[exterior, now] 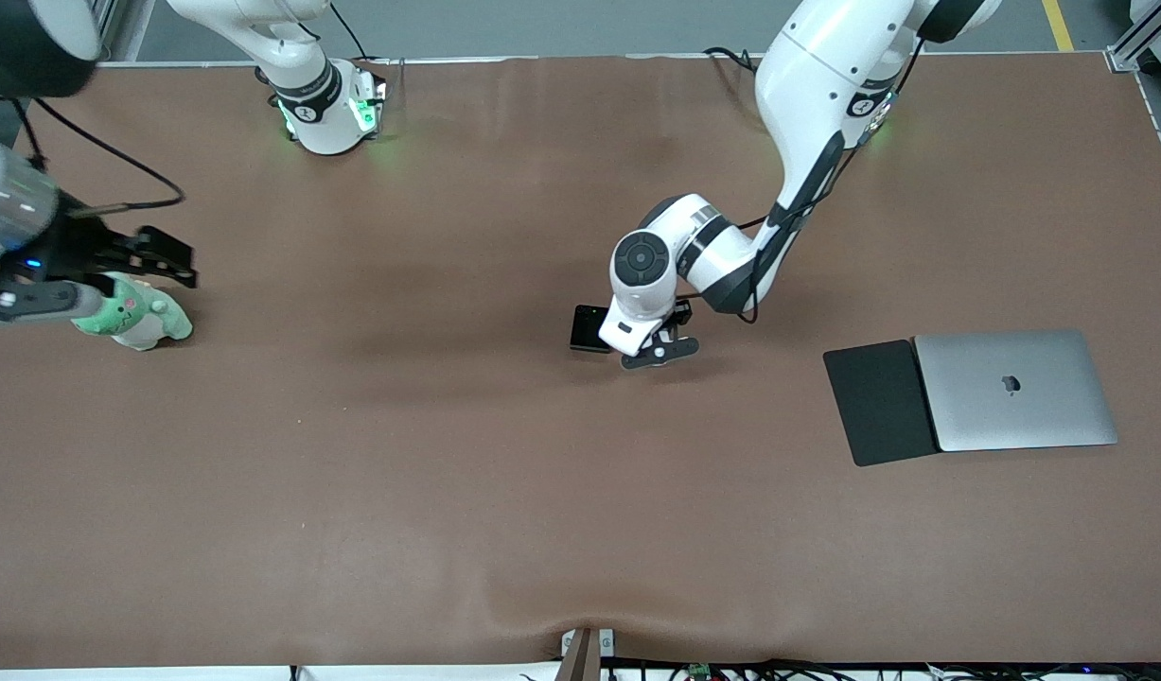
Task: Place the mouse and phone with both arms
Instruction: 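Carry the mouse to the pad while the right gripper reaches the phone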
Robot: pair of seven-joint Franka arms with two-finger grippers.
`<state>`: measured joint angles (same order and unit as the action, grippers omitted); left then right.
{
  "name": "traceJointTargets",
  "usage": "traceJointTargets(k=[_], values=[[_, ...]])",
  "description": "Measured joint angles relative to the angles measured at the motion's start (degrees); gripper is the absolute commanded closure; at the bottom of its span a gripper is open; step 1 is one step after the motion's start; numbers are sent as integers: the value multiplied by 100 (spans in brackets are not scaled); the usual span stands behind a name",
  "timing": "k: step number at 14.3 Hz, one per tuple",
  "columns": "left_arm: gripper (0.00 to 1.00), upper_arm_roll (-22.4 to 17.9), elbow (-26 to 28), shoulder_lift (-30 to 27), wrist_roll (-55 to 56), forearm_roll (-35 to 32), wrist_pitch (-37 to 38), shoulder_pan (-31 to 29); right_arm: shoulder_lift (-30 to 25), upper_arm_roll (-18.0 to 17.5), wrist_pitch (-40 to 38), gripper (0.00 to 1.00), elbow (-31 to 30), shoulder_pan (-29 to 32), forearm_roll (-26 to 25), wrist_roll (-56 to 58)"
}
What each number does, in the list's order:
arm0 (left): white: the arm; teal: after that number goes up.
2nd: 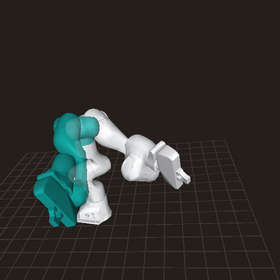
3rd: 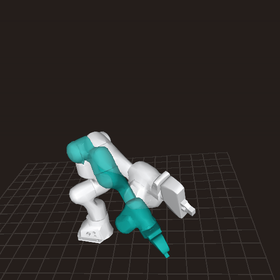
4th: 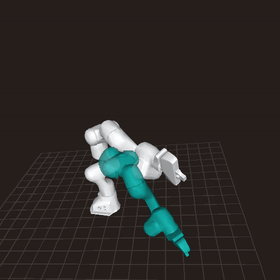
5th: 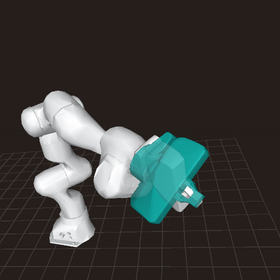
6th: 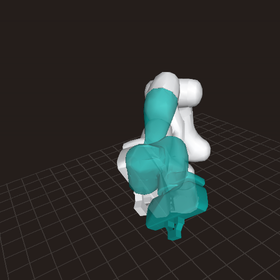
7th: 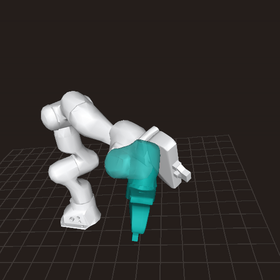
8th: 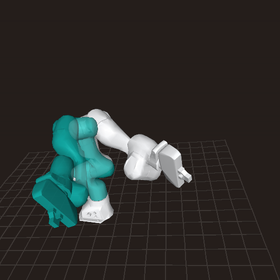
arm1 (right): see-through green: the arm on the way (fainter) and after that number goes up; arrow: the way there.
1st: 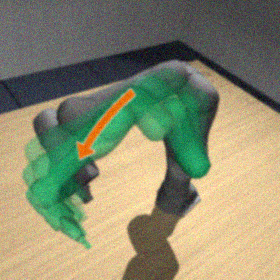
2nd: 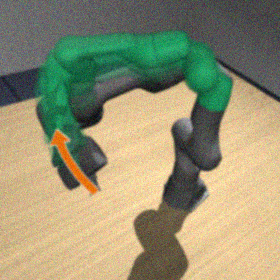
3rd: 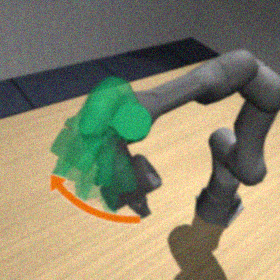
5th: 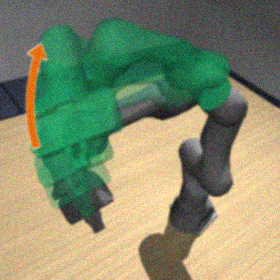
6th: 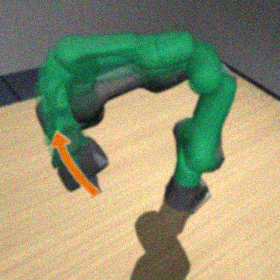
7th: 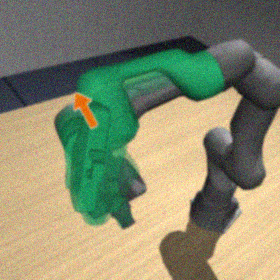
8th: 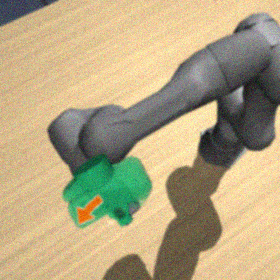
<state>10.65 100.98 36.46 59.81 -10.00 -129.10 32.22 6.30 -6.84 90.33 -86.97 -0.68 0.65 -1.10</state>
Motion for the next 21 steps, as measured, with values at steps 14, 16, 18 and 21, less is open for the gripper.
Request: traceJointTargets(k=[14, 16, 18, 21], values=[[100, -30, 2101, -2045, -3537, -33, -7, -2626, 1346, -2131, 2703, 0, -1207, -352, -54, -2806], [100, -3, 2133, -2124, -4385, -33, -48, -3308, 1679, -2260, 3222, 0, -1323, -549, -356, -3306], [100, 6, 2165, -2096, -4860, -33, -280, -3693, 2104, -2297, 3742, 0, -1347, -846, -815, -3866], [99, 26, 2115, -1861, -4953, -33, -577, -3767, 2718, -2311, 4323, 0, -1336, -1278, -1623, -4753]])
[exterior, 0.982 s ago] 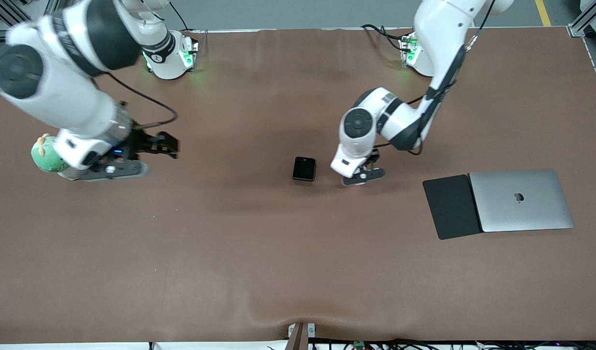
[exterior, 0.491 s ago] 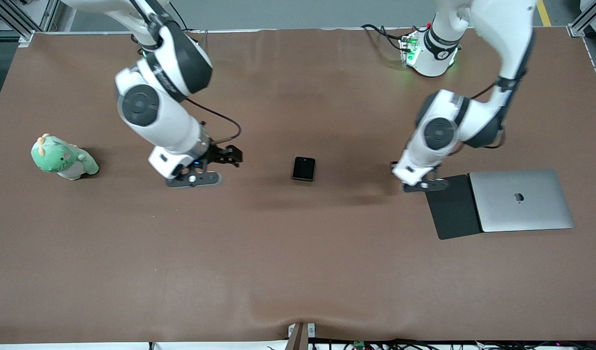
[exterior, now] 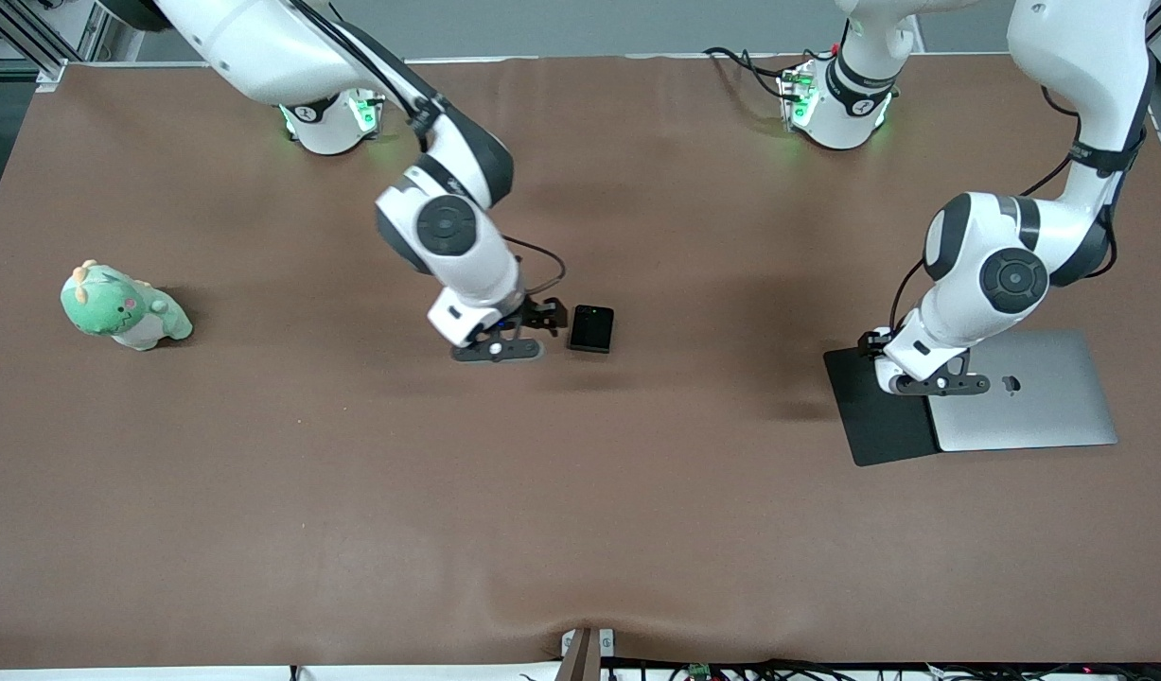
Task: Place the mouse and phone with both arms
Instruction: 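Carry the mouse to the pad while the right gripper reaches the phone, then release the mouse on the pad while the right gripper grasps the phone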
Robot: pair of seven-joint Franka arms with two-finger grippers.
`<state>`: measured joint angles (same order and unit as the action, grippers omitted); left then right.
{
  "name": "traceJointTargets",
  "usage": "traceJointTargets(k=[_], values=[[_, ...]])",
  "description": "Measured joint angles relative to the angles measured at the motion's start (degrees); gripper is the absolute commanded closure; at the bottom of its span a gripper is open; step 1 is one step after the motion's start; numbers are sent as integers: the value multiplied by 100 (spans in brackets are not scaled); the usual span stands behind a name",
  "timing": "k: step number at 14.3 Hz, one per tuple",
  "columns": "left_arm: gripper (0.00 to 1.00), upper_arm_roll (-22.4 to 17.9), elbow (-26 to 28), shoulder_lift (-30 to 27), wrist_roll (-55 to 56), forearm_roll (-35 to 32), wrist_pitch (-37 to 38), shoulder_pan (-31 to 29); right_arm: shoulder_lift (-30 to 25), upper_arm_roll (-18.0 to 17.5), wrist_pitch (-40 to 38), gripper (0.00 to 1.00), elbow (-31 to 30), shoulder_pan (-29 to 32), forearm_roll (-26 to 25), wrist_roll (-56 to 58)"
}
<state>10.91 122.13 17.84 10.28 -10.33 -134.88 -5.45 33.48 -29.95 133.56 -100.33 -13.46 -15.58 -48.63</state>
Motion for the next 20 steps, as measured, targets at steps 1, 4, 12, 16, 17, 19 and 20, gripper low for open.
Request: traceJointTargets(k=[1, 4, 12, 16, 17, 19, 20], values=[[98, 13, -79, 122, 1, 0, -42, 3, 127, -2, 48, 0, 4, -119, -388, -415], [97, 11, -385, 507, 1, 0, -176, -92, 371, -13, 144, 0, 31, -398, -1068, -1480], [85, -11, -729, 1324, -2, 0, -639, -282, 1051, -9, 467, 0, 289, -1029, -2058, -2958], [0, -10, -804, 1399, 2, 0, -665, -276, 1252, 24, 468, 0, 546, -1028, -2095, -2958], [0, -9, -805, 1408, 2, 0, -670, -276, 1300, 30, 467, 0, 630, -1028, -2108, -2958], [0, -9, -813, 1405, 2, 0, -683, -276, 1393, 30, 460, 0, 757, -1030, -2165, -2958], [0, -8, -827, 1384, 2, -1, -690, -276, 1420, 30, 459, 0, 779, -1033, -2196, -2958]])
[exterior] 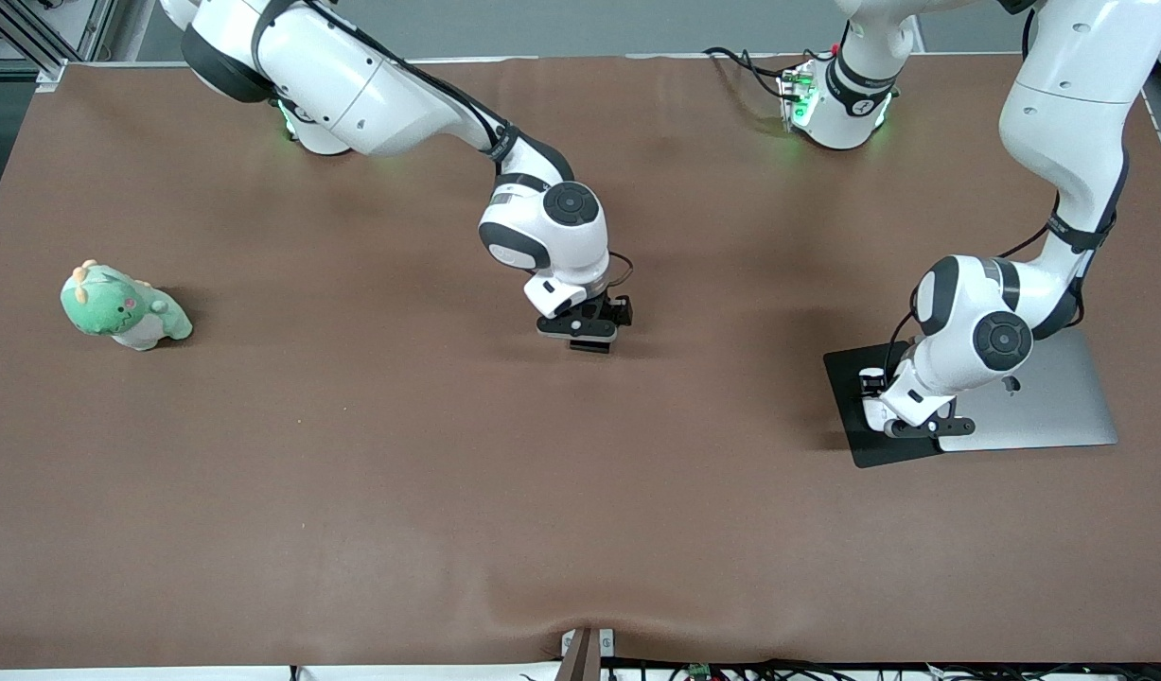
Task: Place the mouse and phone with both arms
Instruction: 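Release the mouse on the pad while the right gripper grasps the phone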
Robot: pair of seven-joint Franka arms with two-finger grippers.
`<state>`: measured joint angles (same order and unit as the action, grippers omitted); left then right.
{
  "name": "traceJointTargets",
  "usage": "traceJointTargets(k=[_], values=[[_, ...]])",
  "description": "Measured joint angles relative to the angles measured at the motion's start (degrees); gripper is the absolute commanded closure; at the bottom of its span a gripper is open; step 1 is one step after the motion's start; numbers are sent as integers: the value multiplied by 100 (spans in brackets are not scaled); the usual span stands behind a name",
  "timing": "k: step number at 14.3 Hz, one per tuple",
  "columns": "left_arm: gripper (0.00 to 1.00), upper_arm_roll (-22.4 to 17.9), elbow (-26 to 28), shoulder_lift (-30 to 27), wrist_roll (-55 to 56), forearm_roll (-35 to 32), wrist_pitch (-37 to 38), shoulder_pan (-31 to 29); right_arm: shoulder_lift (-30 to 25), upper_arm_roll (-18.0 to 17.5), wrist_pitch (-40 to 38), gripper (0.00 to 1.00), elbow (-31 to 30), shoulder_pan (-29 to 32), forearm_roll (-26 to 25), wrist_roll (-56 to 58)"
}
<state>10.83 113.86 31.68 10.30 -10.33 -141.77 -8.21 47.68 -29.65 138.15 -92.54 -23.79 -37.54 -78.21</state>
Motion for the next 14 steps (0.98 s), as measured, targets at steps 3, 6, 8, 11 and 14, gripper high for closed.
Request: traceJointTargets(k=[3, 6, 8, 11, 14], values=[[0, 21, 21, -339, -6, -12, 5, 3, 42, -4, -7, 0, 10, -28, -115, 0], [0, 114, 206, -1038, -9, -21, 23, 15, 66, -4, -17, 0, 10, -58, -206, 0], [0, 240, 286, -1516, -9, -21, 183, 18, 81, -4, -28, 0, 8, -70, -260, 0], [0, 494, 298, -2228, 0, 97, 981, 21, 129, -3, -46, 10, 6, -76, -373, 0], [0, 692, 177, -2864, -10, 494, 1799, 44, 160, -5, -82, 100, 17, -83, -425, -20]])
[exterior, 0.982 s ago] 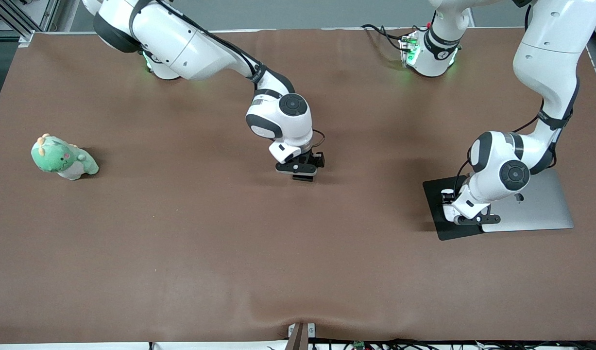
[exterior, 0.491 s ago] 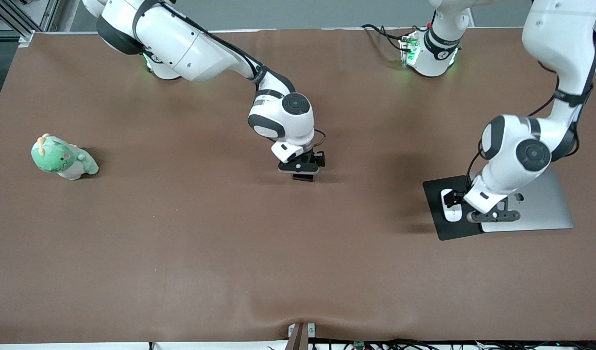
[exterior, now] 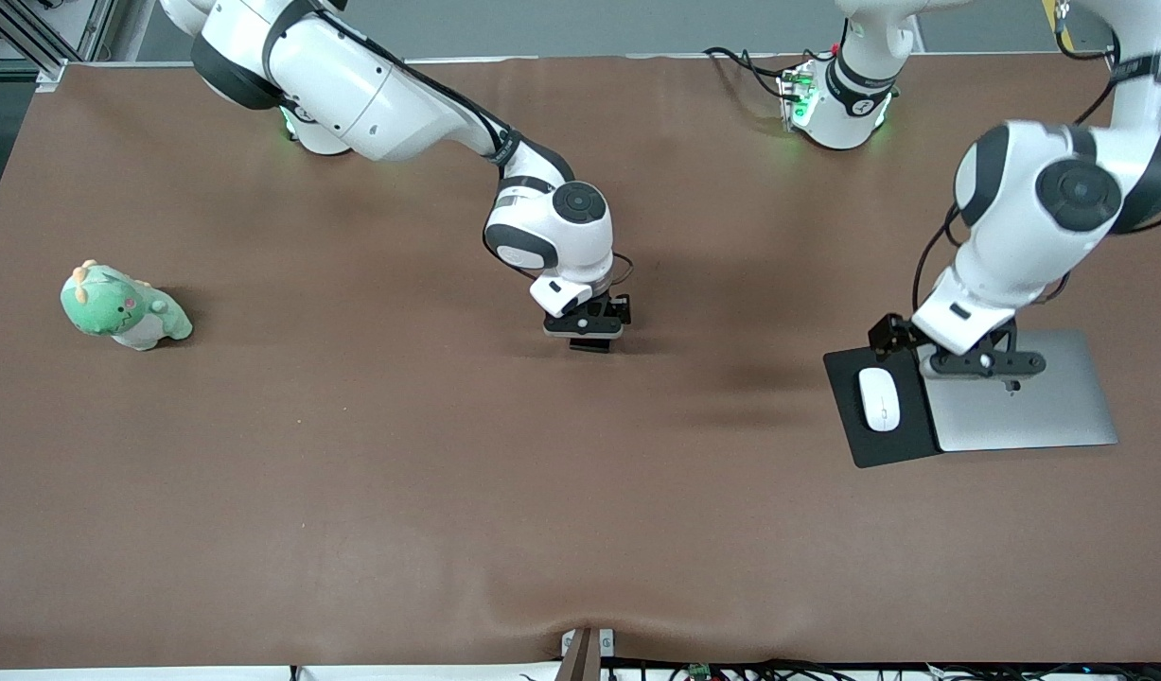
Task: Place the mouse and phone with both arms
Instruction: 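Release the mouse on the pad while the right gripper grasps the phone, then carry the black phone with the right gripper toward the green plush toy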
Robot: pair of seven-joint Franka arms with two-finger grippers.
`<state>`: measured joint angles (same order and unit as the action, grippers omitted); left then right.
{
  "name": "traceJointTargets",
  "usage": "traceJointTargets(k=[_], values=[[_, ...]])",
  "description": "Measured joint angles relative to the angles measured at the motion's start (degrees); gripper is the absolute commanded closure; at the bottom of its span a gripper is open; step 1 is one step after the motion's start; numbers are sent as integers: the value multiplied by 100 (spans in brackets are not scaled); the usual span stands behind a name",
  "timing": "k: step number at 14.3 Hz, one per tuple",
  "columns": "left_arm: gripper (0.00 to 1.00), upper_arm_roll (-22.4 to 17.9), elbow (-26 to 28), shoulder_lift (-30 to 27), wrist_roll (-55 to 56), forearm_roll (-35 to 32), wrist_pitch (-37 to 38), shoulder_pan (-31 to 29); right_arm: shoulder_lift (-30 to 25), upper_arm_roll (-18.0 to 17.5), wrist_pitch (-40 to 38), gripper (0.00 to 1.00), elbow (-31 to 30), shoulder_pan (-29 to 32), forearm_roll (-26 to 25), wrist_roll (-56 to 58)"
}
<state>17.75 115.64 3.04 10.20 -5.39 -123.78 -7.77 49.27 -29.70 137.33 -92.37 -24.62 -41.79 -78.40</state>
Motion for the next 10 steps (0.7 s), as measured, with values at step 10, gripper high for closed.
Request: traceJointTargets(k=[10], values=[[0, -1005, -2123, -343, -868, 676, 2761, 708, -514, -1169, -1432, 100, 294, 1715, 121, 58]])
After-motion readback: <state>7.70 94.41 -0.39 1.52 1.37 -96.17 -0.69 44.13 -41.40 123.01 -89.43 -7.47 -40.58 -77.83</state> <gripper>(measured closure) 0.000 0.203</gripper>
